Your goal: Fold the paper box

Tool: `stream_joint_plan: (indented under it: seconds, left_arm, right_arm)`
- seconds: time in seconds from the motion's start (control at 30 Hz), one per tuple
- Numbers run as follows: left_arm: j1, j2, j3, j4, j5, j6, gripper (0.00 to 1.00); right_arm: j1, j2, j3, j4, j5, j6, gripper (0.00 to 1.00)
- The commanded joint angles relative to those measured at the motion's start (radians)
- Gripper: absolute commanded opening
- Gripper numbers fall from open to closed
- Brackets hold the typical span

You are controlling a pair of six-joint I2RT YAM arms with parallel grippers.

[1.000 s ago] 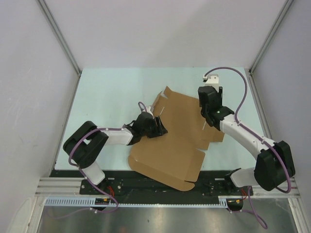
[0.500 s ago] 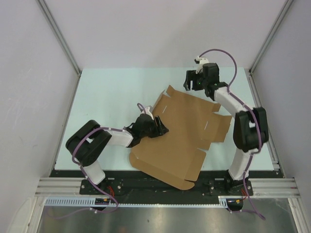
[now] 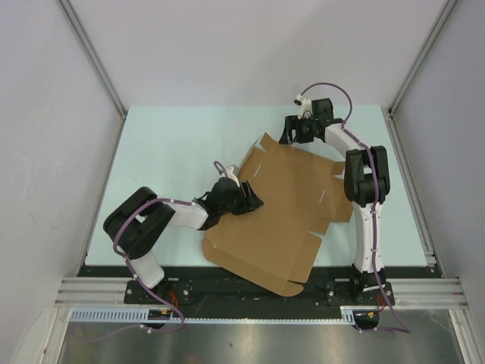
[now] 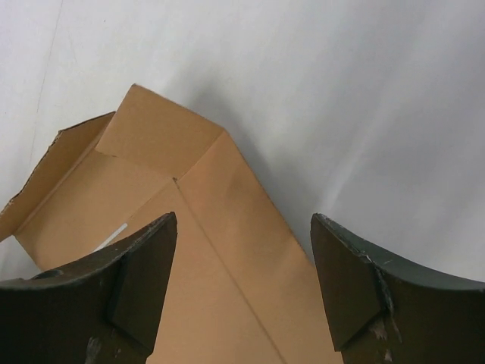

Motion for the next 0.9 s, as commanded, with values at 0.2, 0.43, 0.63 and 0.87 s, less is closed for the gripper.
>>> stream_joint_plan:
  seconds: [0.2, 0.43, 0.63, 0.87]
  left_arm:
    - [-0.004, 0.127, -0.071, -0.323, -0.061, 0.010, 0.61]
    - [-0.004, 0.122, -0.065, -0.325, -0.058, 0.011, 0.61]
    - [-0.004, 0.116, -0.076, -0.319, -0.055, 0.011, 0.61]
    - [-0.002, 0.119, -0.071, -0.310, -0.054, 0.011, 0.61]
  right_arm:
    - [-0.039, 0.078, 0.092, -0.014, -0.058, -0.033, 0.75]
    - [-0.008, 0.103, 0.115, -0.034, -0.071, -0.025, 0.76]
    - [0.035, 0.136, 0.130, -0.060, -0.075, -0.049, 0.75]
    - [0.050, 0.123, 0.101, -0.084, -0.072, -0.066, 0.56]
